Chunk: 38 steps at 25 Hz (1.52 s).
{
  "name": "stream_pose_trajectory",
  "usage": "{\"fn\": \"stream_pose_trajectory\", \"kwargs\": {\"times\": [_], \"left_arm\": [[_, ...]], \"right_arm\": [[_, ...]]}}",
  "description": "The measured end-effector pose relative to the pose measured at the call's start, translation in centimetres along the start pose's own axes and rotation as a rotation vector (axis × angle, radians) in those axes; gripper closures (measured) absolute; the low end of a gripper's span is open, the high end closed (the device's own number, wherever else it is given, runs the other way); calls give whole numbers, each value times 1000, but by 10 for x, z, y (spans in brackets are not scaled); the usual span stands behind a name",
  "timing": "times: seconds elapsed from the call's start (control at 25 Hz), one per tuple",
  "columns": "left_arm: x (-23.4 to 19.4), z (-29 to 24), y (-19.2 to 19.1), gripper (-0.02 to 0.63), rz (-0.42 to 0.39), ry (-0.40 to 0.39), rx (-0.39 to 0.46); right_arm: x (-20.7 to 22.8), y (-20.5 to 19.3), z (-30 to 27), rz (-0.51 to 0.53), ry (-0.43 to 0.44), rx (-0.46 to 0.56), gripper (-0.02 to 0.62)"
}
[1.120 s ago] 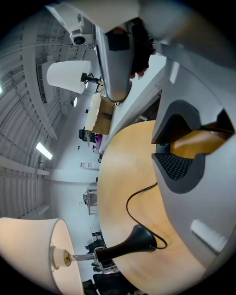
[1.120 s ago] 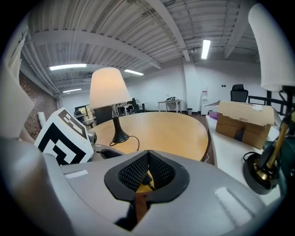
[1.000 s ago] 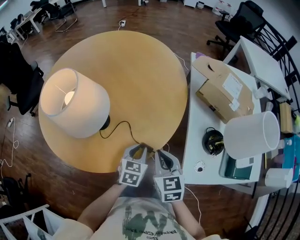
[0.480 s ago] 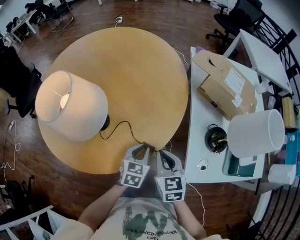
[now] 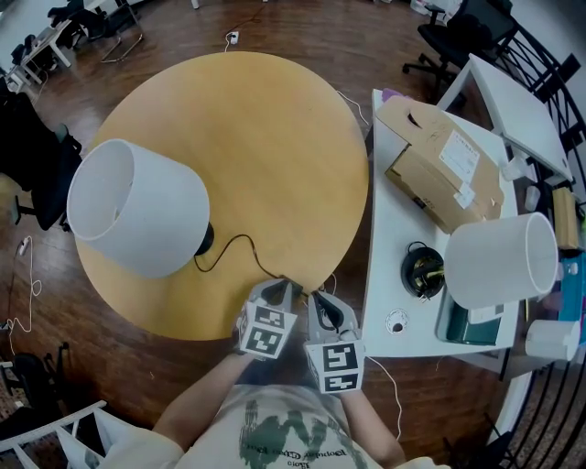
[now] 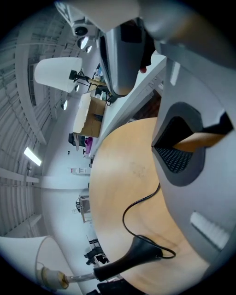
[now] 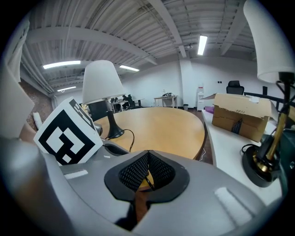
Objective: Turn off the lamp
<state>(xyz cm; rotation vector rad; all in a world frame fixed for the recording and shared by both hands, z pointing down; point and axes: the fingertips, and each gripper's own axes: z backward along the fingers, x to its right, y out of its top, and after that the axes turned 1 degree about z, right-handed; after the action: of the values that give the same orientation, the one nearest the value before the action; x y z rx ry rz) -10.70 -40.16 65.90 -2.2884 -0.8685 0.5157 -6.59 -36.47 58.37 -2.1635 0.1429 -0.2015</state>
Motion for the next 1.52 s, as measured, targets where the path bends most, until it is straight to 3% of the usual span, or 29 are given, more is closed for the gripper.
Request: {"fn": "stream_pose_trajectory", "kwargs": {"times": [0.4, 0.68, 1.08, 1.32, 1.52], "left_arm": [[-1, 2, 3, 606, 31, 28, 27], [-2, 19, 20, 606, 61, 101, 84], [13, 82, 39, 606, 132, 297, 218], [21, 143, 32, 606, 208, 445, 321], [32, 183, 28, 606, 242, 520, 389]], "right_arm": [[-7, 13, 2, 15, 37, 25, 595], [-7, 21, 8, 15, 81, 65, 595], [-21, 38, 40, 68, 270, 158, 595], [-49, 39, 64, 120, 409, 199, 595], [-74, 45, 85, 161, 487, 226, 595]]}}
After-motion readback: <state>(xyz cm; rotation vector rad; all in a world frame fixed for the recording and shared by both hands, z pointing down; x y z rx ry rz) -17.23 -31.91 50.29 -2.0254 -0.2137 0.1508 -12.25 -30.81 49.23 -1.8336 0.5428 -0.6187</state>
